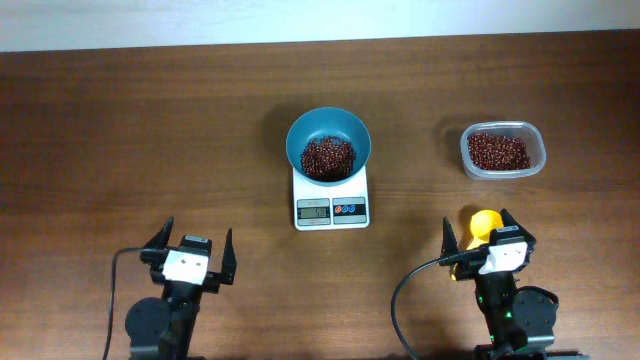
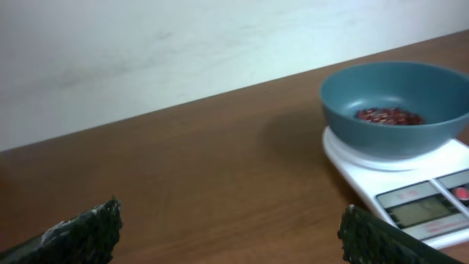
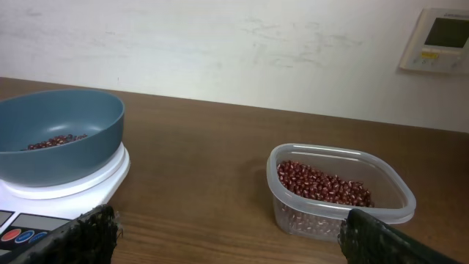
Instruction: Scoop item into bowl and weigh 50g on scale
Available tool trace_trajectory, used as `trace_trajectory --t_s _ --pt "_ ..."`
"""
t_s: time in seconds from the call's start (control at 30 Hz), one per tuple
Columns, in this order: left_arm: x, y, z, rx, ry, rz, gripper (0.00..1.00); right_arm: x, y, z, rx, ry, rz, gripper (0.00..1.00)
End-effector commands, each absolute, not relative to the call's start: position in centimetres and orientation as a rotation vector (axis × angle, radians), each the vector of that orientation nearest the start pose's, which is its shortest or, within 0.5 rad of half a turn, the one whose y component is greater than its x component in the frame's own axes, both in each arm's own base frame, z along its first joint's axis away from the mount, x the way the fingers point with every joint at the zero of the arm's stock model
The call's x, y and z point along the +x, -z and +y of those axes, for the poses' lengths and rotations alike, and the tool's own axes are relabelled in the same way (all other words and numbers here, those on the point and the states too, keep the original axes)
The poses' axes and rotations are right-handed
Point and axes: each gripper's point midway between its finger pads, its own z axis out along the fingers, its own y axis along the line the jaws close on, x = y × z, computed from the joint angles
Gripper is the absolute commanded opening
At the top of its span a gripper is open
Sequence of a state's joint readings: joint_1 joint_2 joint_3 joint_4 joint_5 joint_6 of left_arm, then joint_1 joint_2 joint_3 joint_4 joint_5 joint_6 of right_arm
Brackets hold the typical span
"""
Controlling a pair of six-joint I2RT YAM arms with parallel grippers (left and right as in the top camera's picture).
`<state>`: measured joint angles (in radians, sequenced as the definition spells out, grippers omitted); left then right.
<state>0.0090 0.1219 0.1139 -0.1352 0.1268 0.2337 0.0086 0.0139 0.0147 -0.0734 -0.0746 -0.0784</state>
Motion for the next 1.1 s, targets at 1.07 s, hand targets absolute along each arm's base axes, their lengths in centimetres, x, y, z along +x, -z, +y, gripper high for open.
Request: trace_trajectory --t_s 1.07 --pt "24.5 -15.6 2.1 0.082 -0.218 1.652 0.99 24.6 -15.7 1.6 -0.126 -0.011 1.64 0.99"
